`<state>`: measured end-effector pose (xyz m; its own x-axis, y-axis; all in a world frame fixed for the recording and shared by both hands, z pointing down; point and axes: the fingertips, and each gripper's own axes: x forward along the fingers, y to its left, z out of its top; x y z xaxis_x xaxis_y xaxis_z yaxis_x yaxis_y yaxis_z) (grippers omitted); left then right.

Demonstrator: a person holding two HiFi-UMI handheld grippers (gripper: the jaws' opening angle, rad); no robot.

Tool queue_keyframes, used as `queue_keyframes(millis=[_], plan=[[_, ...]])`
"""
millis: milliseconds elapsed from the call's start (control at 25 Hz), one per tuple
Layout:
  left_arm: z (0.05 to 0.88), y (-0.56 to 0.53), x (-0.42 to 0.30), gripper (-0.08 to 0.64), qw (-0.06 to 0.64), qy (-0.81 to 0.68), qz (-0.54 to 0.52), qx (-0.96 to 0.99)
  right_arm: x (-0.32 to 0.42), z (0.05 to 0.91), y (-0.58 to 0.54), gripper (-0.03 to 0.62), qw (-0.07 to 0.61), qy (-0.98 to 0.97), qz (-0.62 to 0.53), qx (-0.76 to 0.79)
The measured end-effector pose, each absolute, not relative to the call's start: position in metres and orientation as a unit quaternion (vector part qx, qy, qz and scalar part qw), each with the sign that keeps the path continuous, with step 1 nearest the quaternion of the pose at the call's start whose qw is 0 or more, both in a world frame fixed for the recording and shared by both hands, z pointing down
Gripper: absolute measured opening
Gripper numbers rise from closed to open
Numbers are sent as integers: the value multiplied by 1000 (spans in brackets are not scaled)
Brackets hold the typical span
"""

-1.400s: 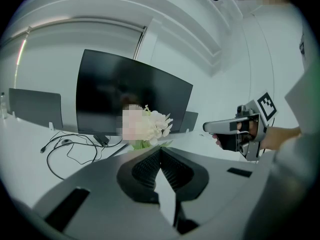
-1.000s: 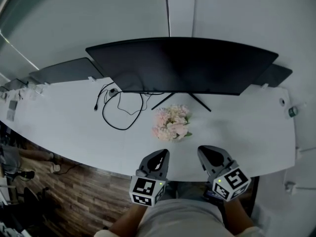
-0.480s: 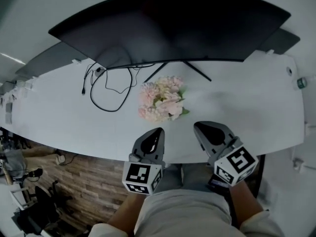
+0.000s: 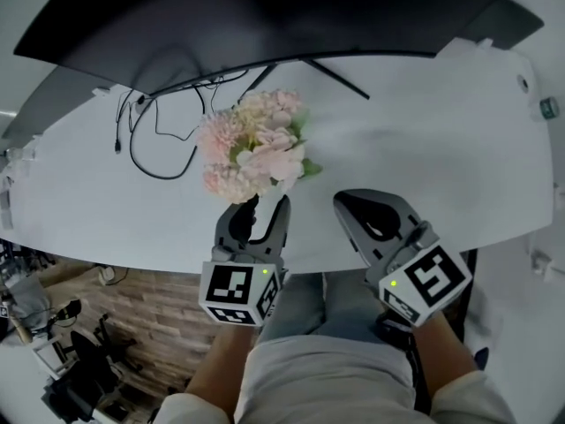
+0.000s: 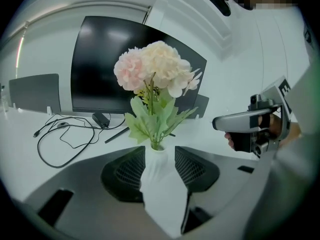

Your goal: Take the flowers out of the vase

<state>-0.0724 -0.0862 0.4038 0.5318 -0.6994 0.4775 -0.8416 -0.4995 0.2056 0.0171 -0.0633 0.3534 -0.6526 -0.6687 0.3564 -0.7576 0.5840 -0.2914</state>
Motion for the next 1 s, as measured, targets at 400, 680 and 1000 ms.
queue_keyframes(millis=[400,680,1000], plan=[[408,-109,-69,224,196,-457,154,854,5,398,-71,37,144,-894,166,390],[406,-110,-70,224,181,-450,161,860,-13,429,-80,154,165,-903,161,363],[407,-113,-70,224,179,-441,164,864,-34,455,-95,269,182,-914,138,336]])
